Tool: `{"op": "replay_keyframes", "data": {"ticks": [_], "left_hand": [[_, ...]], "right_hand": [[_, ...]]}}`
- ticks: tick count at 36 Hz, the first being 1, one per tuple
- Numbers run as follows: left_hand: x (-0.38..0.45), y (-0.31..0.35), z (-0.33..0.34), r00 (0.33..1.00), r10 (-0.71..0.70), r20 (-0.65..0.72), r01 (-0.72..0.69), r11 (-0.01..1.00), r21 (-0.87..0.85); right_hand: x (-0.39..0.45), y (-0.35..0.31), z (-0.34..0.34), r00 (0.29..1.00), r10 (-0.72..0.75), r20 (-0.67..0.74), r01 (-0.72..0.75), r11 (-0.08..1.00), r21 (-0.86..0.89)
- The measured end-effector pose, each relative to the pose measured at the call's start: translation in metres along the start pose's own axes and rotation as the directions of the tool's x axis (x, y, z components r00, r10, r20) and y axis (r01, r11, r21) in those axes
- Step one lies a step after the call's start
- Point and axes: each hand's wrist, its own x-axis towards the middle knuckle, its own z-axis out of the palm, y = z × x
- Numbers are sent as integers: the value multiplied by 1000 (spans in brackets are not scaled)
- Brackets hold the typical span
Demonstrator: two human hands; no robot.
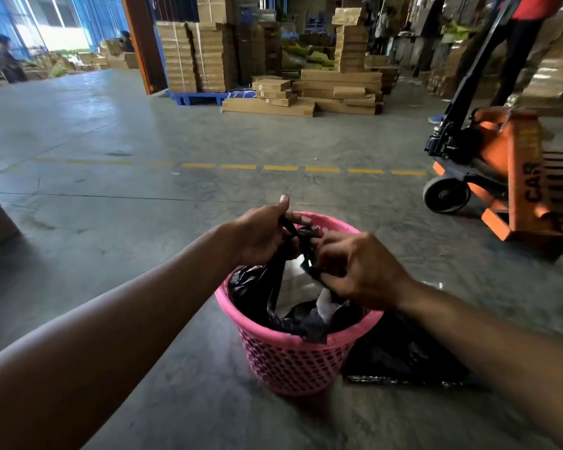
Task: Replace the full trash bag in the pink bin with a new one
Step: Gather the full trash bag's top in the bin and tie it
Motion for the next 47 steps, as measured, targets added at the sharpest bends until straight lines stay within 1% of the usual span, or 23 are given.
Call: {"op": "replay_keyframes", "data": {"ticks": [1, 3, 4, 5, 6, 7, 8, 9, 10, 11, 13, 15, 19, 21, 24, 27, 29, 31, 33, 37, 41, 44, 47], "left_hand": [[0, 1, 3, 1000, 14, -4, -14, 998, 55], [-3, 1, 8, 991, 113, -69, -95, 970, 223], [-5, 1, 10, 978, 188, -85, -150, 930, 335], [-7, 1, 11, 960, 273, -65, -210, 854, 476], [-10, 1, 12, 935, 354, -21, -262, 728, 634], [-13, 0, 11, 900, 434, 37, -298, 551, 780], [-14, -3, 8, 852, 512, 108, -321, 348, 881], [-15, -6, 4, 791, 577, 203, -354, 161, 921], [-16, -11, 1, 723, 618, 309, -404, 15, 915], [-16, -15, -2, 654, 640, 404, -447, -103, 888], [-16, -24, -6, 559, 636, 532, -474, -282, 834], [-13, -32, -11, 502, 636, 586, -458, -380, 804], [-14, -40, -12, 445, 622, 644, -446, -470, 762], [-12, -40, -13, 452, 599, 662, -462, -477, 747], [-10, -40, -14, 511, 574, 640, -490, -417, 766], [-11, -42, -15, 542, 592, 597, -505, -338, 794], [-8, -45, -15, 545, 642, 540, -497, -271, 824], [-4, -45, -17, 529, 725, 440, -459, -191, 868], [-3, -39, -23, 527, 768, 364, -352, -192, 916], [-7, -34, -40, 620, 707, 340, -138, -328, 934], [-6, -45, -57, 778, 576, 250, 31, -433, 901], [-8, -49, -67, 888, 435, 152, 99, -502, 859], [-8, -57, -75, 953, 296, 61, 117, -547, 829]], "right_hand": [[-4, -1, 8, 1000, -27, 6, 27, 1000, -15], [-6, 0, 14, 998, -38, 54, 39, 999, -23], [-4, 0, 13, 997, -23, 80, 25, 1000, -16], [-1, 0, 9, 996, 8, 88, -9, 1000, 13], [2, 0, 5, 996, 56, 72, -60, 997, 54], [7, 0, 0, 994, 102, 33, -105, 991, 89], [12, 0, -5, 989, 146, -14, -144, 983, 115], [18, 1, -9, 980, 190, -61, -180, 974, 134], [23, 5, -12, 967, 234, -105, -217, 965, 149], [30, 8, -15, 955, 270, -127, -249, 955, 162], [40, 14, -18, 942, 316, -117, -292, 938, 185], [49, 19, -19, 951, 304, -49, -290, 938, 192], [60, 23, -11, 966, 196, 166, -226, 955, 189], [62, 20, -11, 955, 193, 227, -231, 960, 156], [60, 22, -18, 951, 239, 196, -262, 960, 101], [56, 28, -23, 947, 287, 144, -301, 949, 89], [53, 29, -24, 945, 298, 134, -307, 950, 50], [50, 28, -27, 948, 291, 132, -292, 956, -11], [47, 28, -30, 953, 277, 125, -275, 961, -36], [40, 33, -30, 945, 267, 191, -269, 963, -15], [33, 54, -25, 922, 313, 226, -320, 948, -8], [22, 71, -18, 873, 409, 264, -400, 912, -90], [12, 80, -9, 807, 513, 293, -478, 858, -188]]}}
